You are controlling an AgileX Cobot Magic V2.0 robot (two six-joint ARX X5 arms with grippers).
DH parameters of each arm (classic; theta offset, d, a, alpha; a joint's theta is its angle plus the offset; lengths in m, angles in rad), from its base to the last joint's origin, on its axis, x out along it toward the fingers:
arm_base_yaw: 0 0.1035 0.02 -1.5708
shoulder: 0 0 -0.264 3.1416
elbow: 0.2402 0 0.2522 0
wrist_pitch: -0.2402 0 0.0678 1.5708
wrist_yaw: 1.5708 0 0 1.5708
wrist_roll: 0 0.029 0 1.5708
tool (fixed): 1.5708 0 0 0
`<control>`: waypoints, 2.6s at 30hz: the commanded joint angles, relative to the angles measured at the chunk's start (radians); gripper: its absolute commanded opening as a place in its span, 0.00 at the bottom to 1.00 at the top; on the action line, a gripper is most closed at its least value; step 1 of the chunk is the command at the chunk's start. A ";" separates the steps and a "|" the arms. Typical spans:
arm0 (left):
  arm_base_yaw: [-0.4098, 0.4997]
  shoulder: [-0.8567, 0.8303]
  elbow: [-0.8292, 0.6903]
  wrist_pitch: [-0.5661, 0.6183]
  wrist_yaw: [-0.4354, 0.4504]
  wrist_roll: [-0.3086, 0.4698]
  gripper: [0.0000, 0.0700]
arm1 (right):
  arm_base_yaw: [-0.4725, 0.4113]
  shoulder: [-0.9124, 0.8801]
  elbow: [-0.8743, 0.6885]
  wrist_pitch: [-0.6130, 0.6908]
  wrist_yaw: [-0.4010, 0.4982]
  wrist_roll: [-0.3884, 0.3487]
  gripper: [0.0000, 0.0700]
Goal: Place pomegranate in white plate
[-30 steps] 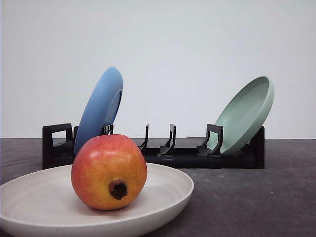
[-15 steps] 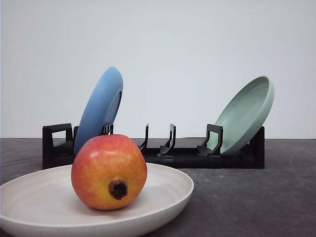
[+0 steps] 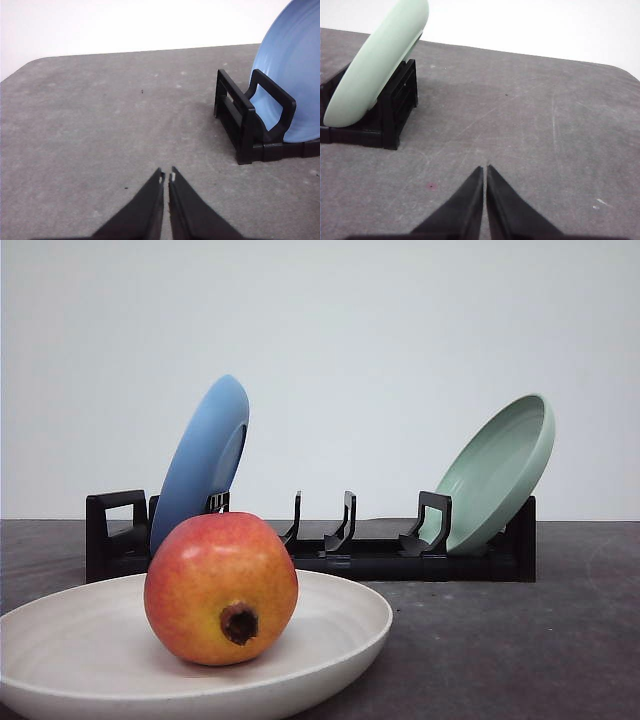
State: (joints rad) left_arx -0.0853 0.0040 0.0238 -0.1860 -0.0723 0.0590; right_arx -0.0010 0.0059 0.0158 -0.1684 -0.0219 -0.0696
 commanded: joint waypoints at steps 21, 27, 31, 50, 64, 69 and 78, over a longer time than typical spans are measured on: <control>0.001 -0.001 -0.012 0.000 0.002 -0.004 0.00 | 0.000 -0.002 -0.005 0.012 0.003 0.018 0.00; 0.001 -0.001 -0.012 0.000 0.002 -0.004 0.00 | 0.000 -0.002 -0.005 0.012 0.003 0.018 0.00; 0.001 -0.001 -0.012 0.000 0.002 -0.004 0.00 | 0.000 -0.002 -0.005 0.012 0.003 0.018 0.00; 0.001 -0.001 -0.012 0.000 0.002 -0.004 0.00 | 0.000 -0.002 -0.005 0.012 0.003 0.018 0.00; 0.001 -0.001 -0.012 0.000 0.002 -0.004 0.00 | 0.000 -0.002 -0.005 0.012 0.003 0.018 0.00; 0.001 -0.001 -0.012 0.000 0.002 -0.004 0.00 | 0.000 -0.002 -0.005 0.012 0.003 0.018 0.00; 0.001 -0.001 -0.012 0.000 0.002 -0.004 0.00 | 0.000 -0.002 -0.005 0.012 0.003 0.018 0.00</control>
State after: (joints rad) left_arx -0.0853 0.0040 0.0238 -0.1860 -0.0723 0.0589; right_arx -0.0010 0.0059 0.0158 -0.1684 -0.0219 -0.0631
